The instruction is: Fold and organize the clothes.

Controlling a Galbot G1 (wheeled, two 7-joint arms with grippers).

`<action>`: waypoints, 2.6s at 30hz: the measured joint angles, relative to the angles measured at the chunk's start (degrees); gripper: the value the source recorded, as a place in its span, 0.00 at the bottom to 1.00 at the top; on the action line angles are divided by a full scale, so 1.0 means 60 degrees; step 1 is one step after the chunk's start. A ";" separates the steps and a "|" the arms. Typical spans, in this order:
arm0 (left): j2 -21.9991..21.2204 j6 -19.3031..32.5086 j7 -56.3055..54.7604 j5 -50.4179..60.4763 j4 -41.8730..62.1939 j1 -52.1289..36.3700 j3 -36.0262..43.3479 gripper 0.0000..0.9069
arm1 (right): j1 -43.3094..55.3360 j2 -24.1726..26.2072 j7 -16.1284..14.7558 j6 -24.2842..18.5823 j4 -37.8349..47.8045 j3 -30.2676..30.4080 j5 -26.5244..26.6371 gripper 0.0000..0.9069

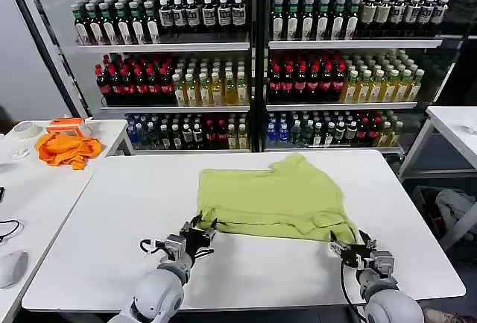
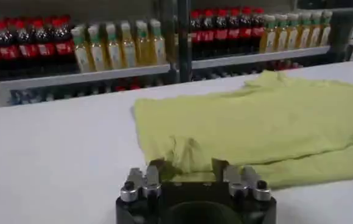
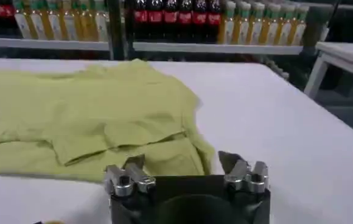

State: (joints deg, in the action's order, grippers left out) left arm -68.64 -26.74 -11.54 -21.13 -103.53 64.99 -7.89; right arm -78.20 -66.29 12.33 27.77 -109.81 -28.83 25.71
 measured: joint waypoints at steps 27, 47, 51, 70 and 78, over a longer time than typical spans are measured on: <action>0.0335 -0.0390 0.0400 0.0026 -0.0093 0.0454 -0.0300 0.02 | -0.0763 0.0137 -0.0149 -0.0076 -0.0484 -0.0111 0.0052 0.00; 0.0231 -0.0599 0.0403 0.0821 -0.2796 0.3419 -0.0951 0.02 | -0.2861 0.0894 -0.0186 0.0090 -0.2166 -0.0501 0.0187 0.02; 0.0290 -0.0483 0.0392 0.0985 -0.3248 0.4010 -0.1141 0.03 | -0.3087 0.0978 -0.0251 0.0160 -0.2314 -0.0496 0.0071 1.00; 0.0502 -0.0439 0.0217 0.1165 -0.4262 0.4794 -0.1826 1.00 | -0.2882 0.1492 0.0002 -0.0056 -0.2794 -0.1048 0.0130 1.00; 0.0787 -0.0377 0.0017 0.0649 -0.3897 0.4039 -0.1737 1.00 | -0.1414 0.1688 0.0290 0.0054 -0.2160 -0.0632 0.0768 1.00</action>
State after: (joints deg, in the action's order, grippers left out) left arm -63.92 -29.00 -11.44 -17.24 -126.91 89.23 -18.31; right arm -86.69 -56.16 14.07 28.09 -122.77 -32.63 30.32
